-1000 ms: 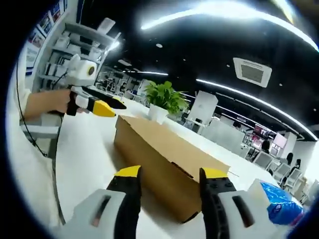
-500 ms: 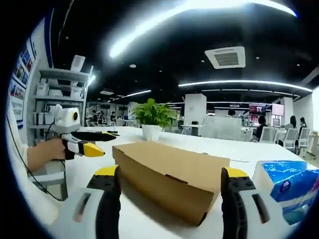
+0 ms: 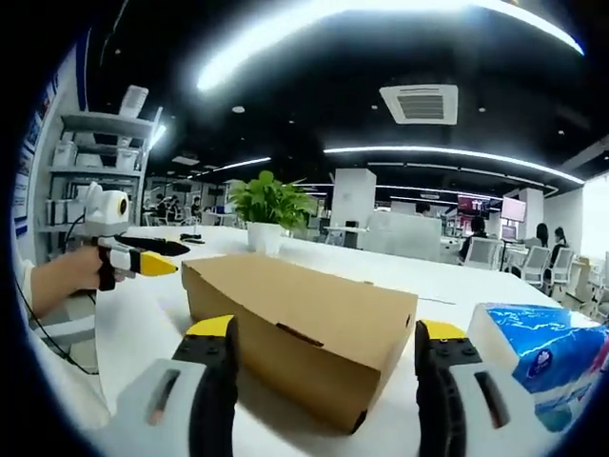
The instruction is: Operate the shoe box by opening the lid, removing the specified soft item, and placing it in the target area until the item is outside and the box remains undamaged.
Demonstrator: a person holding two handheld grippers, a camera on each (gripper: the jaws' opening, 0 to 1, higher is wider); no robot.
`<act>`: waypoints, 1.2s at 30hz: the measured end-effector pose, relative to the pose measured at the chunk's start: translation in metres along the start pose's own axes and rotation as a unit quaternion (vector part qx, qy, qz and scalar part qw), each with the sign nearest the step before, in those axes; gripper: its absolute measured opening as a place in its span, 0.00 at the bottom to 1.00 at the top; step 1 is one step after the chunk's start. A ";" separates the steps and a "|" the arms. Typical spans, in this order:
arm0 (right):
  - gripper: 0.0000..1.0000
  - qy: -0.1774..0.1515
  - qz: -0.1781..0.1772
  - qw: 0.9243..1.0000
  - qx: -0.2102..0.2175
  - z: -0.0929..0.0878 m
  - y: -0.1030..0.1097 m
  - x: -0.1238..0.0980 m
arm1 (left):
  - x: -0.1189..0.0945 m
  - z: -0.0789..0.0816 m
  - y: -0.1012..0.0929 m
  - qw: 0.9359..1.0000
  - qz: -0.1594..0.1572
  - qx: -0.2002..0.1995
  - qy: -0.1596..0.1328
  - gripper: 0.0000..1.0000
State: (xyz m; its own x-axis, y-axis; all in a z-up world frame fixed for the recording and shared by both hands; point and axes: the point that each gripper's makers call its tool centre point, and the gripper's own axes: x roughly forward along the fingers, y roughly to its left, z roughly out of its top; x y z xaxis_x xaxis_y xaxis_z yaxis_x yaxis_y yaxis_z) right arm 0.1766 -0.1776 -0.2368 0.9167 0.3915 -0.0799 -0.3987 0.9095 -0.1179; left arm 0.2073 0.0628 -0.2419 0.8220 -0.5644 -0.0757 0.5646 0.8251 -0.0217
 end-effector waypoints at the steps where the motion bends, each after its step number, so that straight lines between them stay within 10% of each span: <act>1: 0.78 0.002 -0.001 1.000 0.002 -0.001 -0.002 0.001 | 0.001 -0.001 0.001 1.000 0.001 0.001 0.003 0.76; 36: 0.63 0.007 0.018 1.000 0.012 -0.023 -0.003 0.013 | 0.030 -0.019 -0.018 0.999 -0.024 0.025 0.027 0.66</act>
State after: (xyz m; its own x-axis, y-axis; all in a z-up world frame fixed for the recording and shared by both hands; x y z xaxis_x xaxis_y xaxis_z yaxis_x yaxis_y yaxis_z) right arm 0.1892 -0.1787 -0.2605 0.9016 0.4216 -0.0967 -0.4298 0.8984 -0.0904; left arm 0.2202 0.0313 -0.2632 0.7894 -0.6000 -0.1294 0.6073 0.7941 0.0229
